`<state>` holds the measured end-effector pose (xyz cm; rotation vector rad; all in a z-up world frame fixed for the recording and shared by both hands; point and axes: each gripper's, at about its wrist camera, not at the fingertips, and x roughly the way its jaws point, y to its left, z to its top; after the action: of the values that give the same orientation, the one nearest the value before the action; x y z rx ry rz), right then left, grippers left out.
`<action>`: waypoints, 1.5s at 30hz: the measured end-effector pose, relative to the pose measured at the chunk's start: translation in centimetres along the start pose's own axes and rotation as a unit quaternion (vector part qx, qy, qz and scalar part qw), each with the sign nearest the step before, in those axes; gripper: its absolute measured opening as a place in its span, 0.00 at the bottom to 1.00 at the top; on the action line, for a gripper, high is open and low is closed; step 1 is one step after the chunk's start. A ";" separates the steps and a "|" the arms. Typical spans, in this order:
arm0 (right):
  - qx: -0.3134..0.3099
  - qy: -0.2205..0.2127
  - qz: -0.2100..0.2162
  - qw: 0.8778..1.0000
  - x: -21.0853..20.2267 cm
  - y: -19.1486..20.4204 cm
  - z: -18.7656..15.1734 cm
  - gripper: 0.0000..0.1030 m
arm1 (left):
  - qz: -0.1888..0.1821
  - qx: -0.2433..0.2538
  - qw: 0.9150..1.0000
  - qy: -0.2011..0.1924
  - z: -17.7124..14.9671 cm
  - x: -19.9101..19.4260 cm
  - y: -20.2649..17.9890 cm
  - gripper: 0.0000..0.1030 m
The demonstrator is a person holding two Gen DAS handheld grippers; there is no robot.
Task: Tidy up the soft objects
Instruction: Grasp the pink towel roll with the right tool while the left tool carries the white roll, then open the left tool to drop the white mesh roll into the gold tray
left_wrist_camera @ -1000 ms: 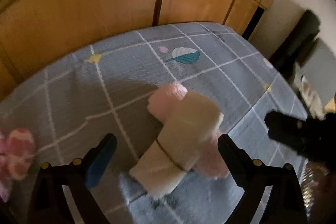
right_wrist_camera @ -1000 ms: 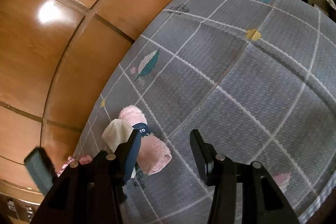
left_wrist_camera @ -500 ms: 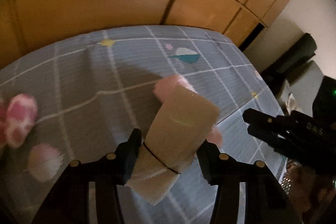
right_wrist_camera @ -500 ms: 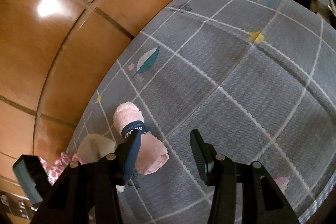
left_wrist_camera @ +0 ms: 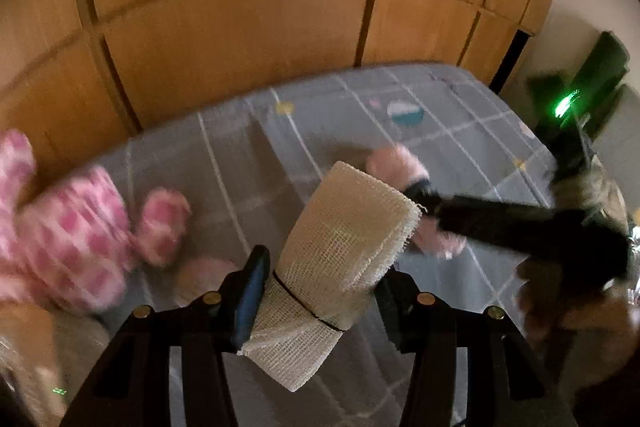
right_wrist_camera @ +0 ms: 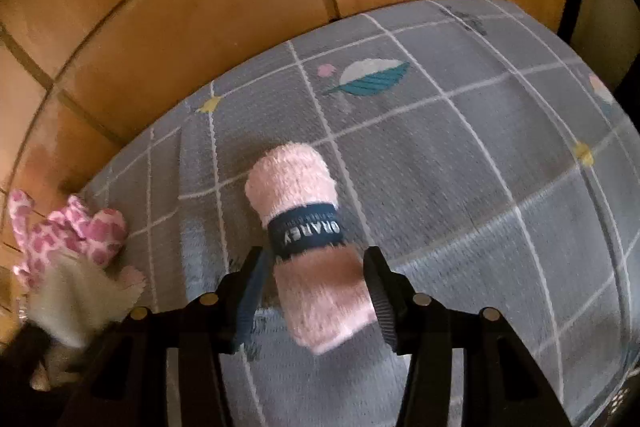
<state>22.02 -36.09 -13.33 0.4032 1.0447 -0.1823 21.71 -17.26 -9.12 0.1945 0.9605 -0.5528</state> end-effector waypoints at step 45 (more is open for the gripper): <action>-0.143 -0.005 -0.099 0.985 3.0 3.7 -1.5 0.41 | 0.203 -0.418 0.880 -0.100 -25.6 -27.5 34.1 0.50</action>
<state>23.54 -31.99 -15.66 0.0376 1.0834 -0.2078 8.84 31.54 -3.98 -0.4289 0.8463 0.2552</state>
